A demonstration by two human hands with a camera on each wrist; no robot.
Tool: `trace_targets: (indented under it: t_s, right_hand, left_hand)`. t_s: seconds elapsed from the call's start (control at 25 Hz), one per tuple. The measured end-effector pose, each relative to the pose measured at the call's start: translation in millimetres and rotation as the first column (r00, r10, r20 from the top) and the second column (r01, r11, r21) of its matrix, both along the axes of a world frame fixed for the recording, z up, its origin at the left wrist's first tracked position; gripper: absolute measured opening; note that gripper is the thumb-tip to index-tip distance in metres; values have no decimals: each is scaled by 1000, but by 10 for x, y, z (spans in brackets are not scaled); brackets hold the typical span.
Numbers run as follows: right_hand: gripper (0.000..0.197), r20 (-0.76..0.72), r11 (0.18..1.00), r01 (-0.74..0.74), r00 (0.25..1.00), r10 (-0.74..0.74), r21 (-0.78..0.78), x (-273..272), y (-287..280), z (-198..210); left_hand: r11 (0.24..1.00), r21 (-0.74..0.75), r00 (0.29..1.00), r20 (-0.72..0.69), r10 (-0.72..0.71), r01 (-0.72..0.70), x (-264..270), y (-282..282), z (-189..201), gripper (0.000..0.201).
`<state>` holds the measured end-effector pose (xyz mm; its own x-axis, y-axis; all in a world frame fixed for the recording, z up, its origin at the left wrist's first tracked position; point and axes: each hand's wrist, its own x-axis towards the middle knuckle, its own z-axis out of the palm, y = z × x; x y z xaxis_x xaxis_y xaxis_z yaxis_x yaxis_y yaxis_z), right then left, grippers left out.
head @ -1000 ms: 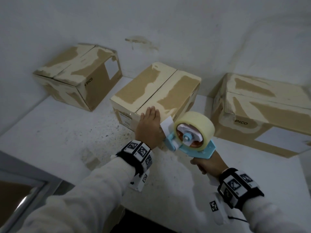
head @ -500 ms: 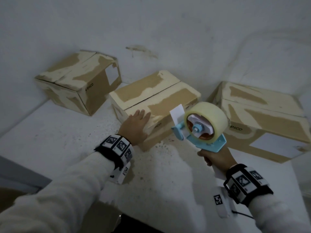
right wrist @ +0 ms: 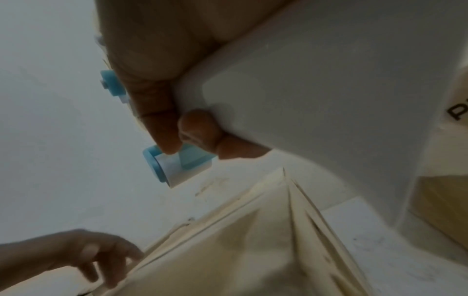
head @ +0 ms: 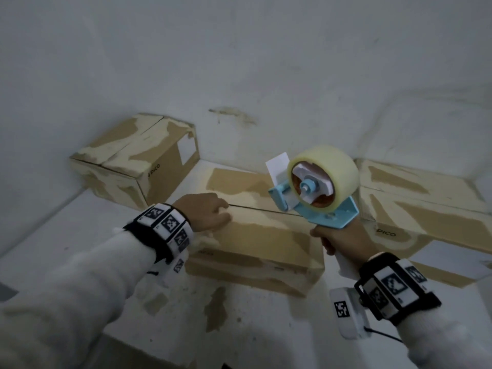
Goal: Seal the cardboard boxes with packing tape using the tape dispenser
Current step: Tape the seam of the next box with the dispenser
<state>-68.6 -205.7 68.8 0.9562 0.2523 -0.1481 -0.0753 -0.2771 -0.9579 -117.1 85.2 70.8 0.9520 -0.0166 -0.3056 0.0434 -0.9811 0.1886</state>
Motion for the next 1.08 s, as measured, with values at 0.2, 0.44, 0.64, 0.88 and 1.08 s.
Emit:
trace_targets:
  t_s: [0.2,0.44,0.64,0.88,1.08]
  right_hand:
    - [25,-8,969,185,982,-186,165,-90,116,65]
    - [24,25,914,376,923,-384,155,-129,92,20]
    - [27,38,865,436,888,-459,251,-258,82,-105]
    - [28,27,831,506,851,-525,230,-387,165,-248]
    - [34,10,790,580,805,-594,198,-474,217,-333]
  left_hand:
    - [551,-792,960,-161,228,-264,678,-545,335,74]
    - [187,-895,911,-412,-1,-404,1151,-901,372,94]
    - [141,-855,860,-508,-37,-499,1344,-1020,234,54]
    - [418,-806,897,-438,56,-419,1583,-1230,153,15]
    - [571,-792,964,-265,-4,-215,1718,-1335,166,12]
